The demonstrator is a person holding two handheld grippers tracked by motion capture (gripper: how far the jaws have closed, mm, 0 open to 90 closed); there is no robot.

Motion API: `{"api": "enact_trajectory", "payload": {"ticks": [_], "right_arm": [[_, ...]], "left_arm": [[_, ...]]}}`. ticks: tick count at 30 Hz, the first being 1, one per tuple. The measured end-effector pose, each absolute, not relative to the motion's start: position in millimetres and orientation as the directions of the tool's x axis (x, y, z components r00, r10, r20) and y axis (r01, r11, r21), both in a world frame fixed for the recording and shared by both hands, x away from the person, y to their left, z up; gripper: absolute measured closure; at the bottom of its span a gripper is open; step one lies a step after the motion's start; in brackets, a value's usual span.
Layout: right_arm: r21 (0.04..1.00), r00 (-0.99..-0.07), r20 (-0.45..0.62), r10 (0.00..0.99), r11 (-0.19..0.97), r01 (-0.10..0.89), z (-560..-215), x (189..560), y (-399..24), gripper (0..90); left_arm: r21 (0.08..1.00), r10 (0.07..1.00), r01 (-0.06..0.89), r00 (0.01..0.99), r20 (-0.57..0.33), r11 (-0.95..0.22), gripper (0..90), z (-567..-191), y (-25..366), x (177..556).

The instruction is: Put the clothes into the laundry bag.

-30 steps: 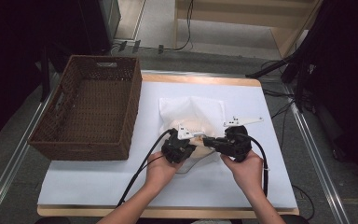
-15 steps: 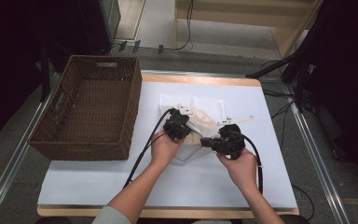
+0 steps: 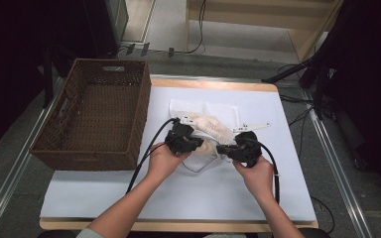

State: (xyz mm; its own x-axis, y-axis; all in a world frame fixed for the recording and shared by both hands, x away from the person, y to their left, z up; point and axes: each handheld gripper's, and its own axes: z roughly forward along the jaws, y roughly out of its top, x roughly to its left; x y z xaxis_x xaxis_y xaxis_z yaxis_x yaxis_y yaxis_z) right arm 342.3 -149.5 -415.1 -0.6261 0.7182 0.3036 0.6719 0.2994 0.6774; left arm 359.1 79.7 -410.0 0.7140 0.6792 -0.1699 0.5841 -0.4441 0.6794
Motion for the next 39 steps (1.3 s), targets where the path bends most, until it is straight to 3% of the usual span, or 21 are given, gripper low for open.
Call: {"api": "enact_trajectory", "payload": {"ticks": [10, 18, 22, 31, 39], "right_arm": [[0.674, -0.628, 0.297, 0.719, 0.308, 0.672, -418, 342, -151, 89.5], [0.666, -0.627, 0.3, 0.719, 0.313, 0.677, -422, 342, -153, 89.4], [0.662, -0.628, 0.308, 0.714, 0.313, 0.681, -420, 340, -153, 89.4], [0.652, -0.628, 0.308, 0.715, 0.322, 0.687, -422, 338, -156, 89.4], [0.652, -0.628, 0.311, 0.714, 0.321, 0.687, -423, 338, -159, 89.4]], "left_arm": [[0.709, 0.681, 0.582, 0.705, -0.198, -0.398, 77.9, -397, 123, 325], [0.718, 0.741, 0.614, 0.638, -0.21, -0.326, 69.7, -399, 163, 307], [0.709, 0.752, 0.624, 0.627, -0.203, -0.329, 64.6, -410, 163, 304], [0.678, 0.783, 0.636, 0.605, -0.143, -0.368, 62.3, -434, 158, 310], [0.629, 0.796, 0.69, 0.578, -0.18, -0.358, 60.2, -454, 153, 322]]}}
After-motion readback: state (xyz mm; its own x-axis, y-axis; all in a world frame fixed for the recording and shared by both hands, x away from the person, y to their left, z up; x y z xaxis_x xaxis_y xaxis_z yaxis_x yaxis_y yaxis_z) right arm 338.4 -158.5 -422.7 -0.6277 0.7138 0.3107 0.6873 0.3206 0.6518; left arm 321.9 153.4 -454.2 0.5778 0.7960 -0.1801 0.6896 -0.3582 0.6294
